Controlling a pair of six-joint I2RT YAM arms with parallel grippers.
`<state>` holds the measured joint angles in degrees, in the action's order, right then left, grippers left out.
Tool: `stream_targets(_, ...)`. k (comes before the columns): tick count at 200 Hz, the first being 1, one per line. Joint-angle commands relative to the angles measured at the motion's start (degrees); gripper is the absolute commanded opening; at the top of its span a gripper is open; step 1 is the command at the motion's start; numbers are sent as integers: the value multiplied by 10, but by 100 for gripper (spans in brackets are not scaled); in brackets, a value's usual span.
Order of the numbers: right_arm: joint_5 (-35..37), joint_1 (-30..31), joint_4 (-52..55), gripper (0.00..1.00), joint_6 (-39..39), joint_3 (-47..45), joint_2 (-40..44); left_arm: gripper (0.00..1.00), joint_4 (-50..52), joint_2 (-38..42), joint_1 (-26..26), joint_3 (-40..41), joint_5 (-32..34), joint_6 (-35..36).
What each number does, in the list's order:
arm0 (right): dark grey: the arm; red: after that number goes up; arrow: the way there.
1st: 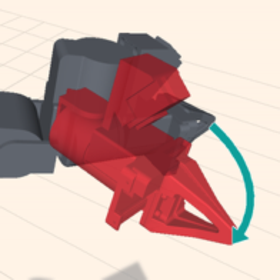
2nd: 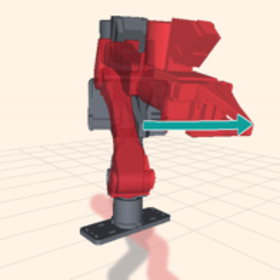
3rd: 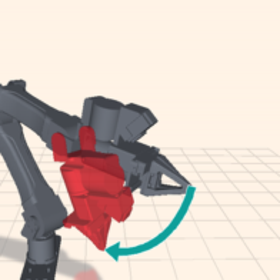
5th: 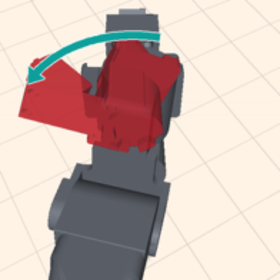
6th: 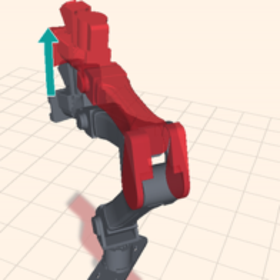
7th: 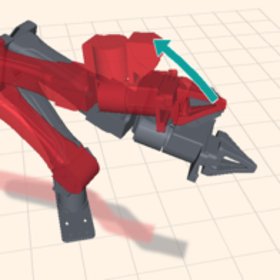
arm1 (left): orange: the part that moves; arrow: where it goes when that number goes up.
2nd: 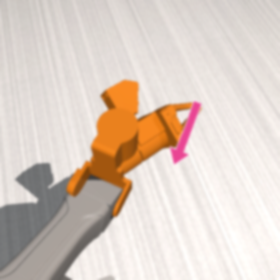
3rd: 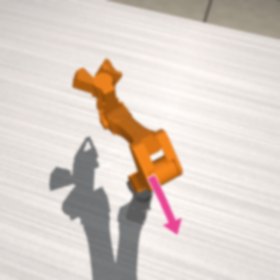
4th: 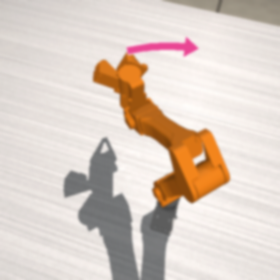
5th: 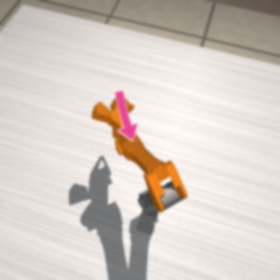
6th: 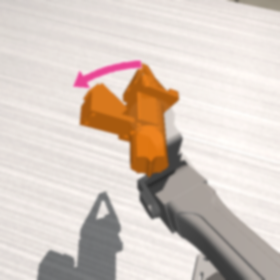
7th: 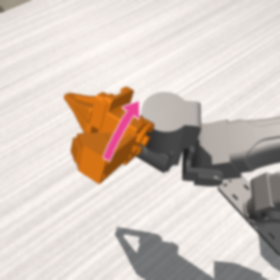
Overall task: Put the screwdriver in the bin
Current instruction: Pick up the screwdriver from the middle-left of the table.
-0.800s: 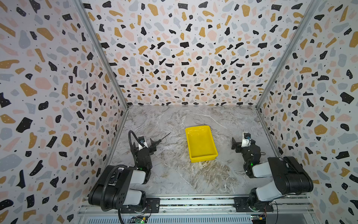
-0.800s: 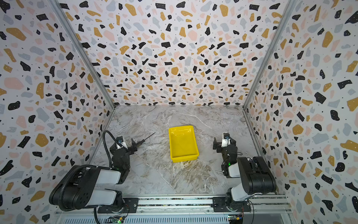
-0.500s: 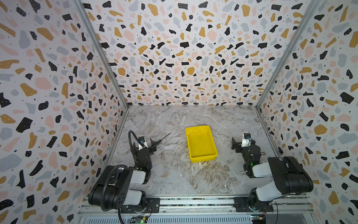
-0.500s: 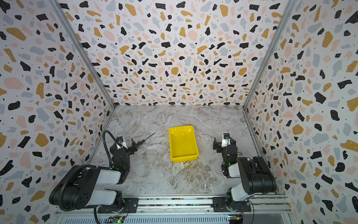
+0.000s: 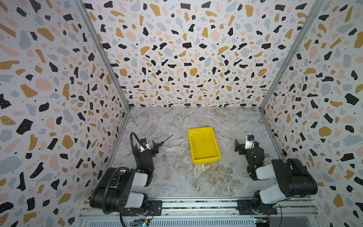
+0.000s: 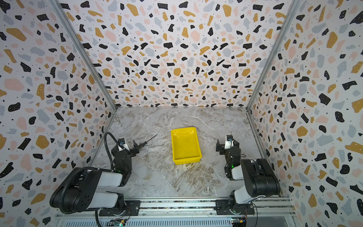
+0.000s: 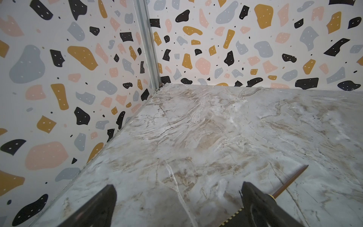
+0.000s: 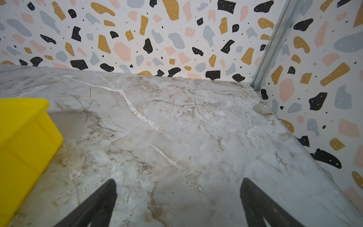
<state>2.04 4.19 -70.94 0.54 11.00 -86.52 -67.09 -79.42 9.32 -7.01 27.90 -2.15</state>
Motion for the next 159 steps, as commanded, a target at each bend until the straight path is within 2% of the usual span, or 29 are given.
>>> stream_targets(1, -3, 2, -2, 99, 4, 12, 10, 100, -27, 3, -3, -11, 0, -2)
stream_targets(125, -8, 3, -6, 99, 7, 7, 12, 100, -35, 12, -2, -5, -12, 7)
stream_targets(134, -1, 12, -26, 99, 16, -5, 18, 100, -13, 28, -1, -9, -31, 16)
stream_targets(145, 20, 29, -81, 99, 31, -35, 30, 100, 16, 59, 6, -15, -21, 18)
stream_targets(159, 42, 51, -116, 99, 49, -66, 59, 100, 190, 123, 28, -70, 24, -12)
